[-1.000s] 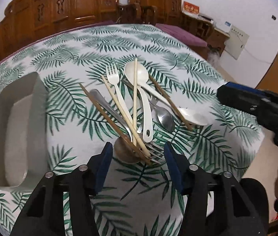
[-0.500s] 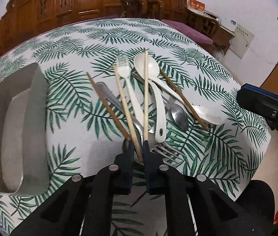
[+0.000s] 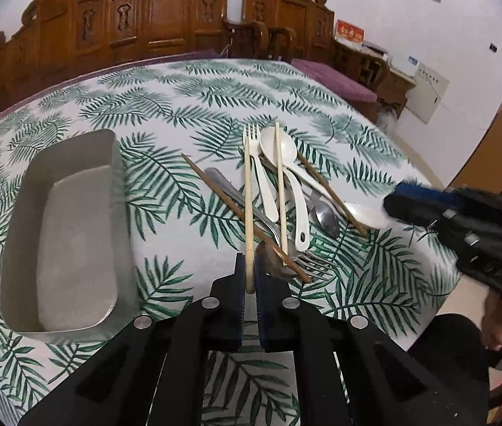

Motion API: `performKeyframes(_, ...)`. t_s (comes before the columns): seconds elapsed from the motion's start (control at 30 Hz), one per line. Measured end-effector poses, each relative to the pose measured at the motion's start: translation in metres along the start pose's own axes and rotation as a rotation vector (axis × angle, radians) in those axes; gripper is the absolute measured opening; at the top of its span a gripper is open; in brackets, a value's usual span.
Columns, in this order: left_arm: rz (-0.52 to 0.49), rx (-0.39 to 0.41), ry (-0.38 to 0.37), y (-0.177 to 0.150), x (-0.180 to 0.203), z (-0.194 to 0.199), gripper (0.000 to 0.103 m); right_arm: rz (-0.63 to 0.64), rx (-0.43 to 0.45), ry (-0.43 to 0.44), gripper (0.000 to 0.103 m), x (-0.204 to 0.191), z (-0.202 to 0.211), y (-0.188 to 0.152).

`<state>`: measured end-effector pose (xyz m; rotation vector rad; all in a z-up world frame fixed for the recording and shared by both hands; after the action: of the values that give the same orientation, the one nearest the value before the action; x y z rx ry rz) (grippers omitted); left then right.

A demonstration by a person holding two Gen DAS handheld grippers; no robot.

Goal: Organize utensils
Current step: 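Lift the chopstick toward the grey tray with the left gripper while the right gripper grasps another chopstick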

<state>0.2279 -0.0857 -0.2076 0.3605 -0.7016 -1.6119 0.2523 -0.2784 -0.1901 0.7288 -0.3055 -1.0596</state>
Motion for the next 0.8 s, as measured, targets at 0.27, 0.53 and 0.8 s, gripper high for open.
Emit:
performKeyframes(0.27,-0.001,0.058,-0.05,-0.003,-0.014,0.029,0.004,-0.009,-0.053,0.055,0.031,-0.029,-0.036,-0.012)
performKeyframes(0.53,0.022,0.098,-0.109,-0.001,-0.031,0.054,0.004,-0.017,-0.112,0.063,0.02,-0.044,-0.071,-0.016)
performKeyframes(0.8,0.039,0.133,-0.117,-0.003,-0.048,0.074,0.004,0.034,-0.166,-0.001,0.012,-0.051,-0.087,-0.015)
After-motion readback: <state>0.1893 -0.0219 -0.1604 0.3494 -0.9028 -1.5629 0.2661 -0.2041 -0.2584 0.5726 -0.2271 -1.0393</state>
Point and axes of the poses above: each gripper's, at about its wrist camera, not at the fingertips, and z roughly against the way its jaws point, x to its right, y to its top, the point moved 2 cm from there along -z, roughly the way its jaws point
